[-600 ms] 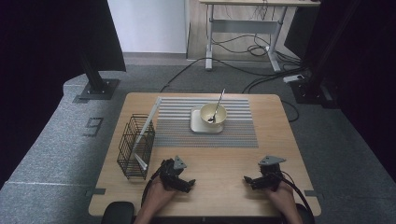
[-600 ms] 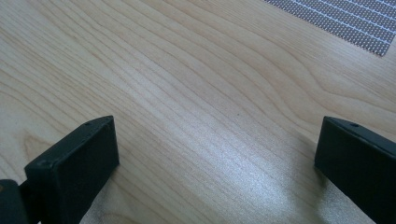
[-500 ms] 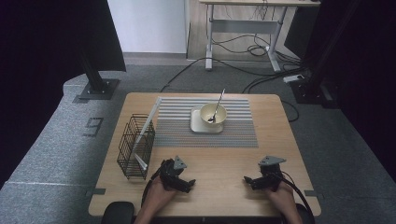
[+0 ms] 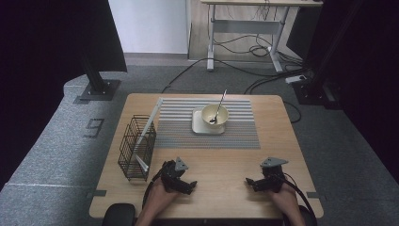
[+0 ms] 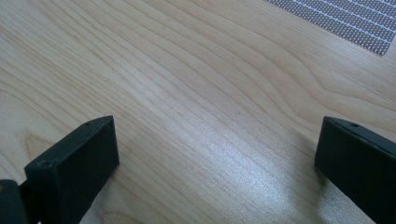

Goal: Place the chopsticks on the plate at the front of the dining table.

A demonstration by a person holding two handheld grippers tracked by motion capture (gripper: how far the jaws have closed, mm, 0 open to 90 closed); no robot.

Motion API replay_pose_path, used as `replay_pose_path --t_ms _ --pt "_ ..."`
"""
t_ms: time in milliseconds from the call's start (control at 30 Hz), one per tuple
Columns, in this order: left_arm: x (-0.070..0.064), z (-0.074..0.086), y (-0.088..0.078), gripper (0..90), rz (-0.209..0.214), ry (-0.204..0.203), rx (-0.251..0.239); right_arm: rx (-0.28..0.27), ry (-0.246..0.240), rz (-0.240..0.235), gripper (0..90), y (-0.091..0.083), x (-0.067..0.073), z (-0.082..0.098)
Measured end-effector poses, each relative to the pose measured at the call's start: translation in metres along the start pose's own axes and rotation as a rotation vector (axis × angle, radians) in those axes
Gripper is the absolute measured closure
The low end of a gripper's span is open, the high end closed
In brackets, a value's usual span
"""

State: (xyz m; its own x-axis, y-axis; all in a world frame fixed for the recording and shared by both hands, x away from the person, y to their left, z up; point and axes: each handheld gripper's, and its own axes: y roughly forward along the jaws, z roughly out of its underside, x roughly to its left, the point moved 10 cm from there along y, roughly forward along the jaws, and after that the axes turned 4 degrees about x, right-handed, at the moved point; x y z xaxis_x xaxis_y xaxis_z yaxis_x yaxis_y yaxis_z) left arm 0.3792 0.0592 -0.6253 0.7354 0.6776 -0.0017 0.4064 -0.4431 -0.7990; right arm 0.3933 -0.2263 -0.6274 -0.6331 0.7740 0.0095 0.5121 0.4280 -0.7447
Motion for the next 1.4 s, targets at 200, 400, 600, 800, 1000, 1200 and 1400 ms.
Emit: replay_pose_path --t_ms 200,400,600,800,1000,1200,1400 --pt "0.000 0.000 0.000 0.0 -0.003 -0.004 0.000 0.000 -0.003 -0.003 0.0 0.001 0.000 -0.001" --pt "0.000 0.000 0.000 0.0 -0.003 -0.004 0.000 0.000 -0.012 -0.015 0.2 0.000 0.002 -0.001" --pt "0.000 0.000 0.000 0.0 -0.002 -0.005 0.000 -0.008 0.009 -0.043 0.4 -0.007 0.006 -0.006" --pt "0.000 0.000 0.000 0.0 -0.002 -0.007 -0.002 -0.049 0.004 -0.050 0.5 -0.025 0.012 -0.024" --pt "0.000 0.000 0.000 0.0 -0.002 -0.007 -0.002 -0.076 -0.036 -0.058 0.0 -0.043 0.024 -0.044" --pt "0.000 0.000 0.000 0.0 -0.003 -0.007 -0.002 -0.085 -0.100 -0.070 0.0 -0.058 0.041 -0.065" --pt "0.000 0.000 0.000 0.0 -0.003 -0.007 -0.001 -0.098 -0.144 -0.069 0.0 -0.070 0.055 -0.090"
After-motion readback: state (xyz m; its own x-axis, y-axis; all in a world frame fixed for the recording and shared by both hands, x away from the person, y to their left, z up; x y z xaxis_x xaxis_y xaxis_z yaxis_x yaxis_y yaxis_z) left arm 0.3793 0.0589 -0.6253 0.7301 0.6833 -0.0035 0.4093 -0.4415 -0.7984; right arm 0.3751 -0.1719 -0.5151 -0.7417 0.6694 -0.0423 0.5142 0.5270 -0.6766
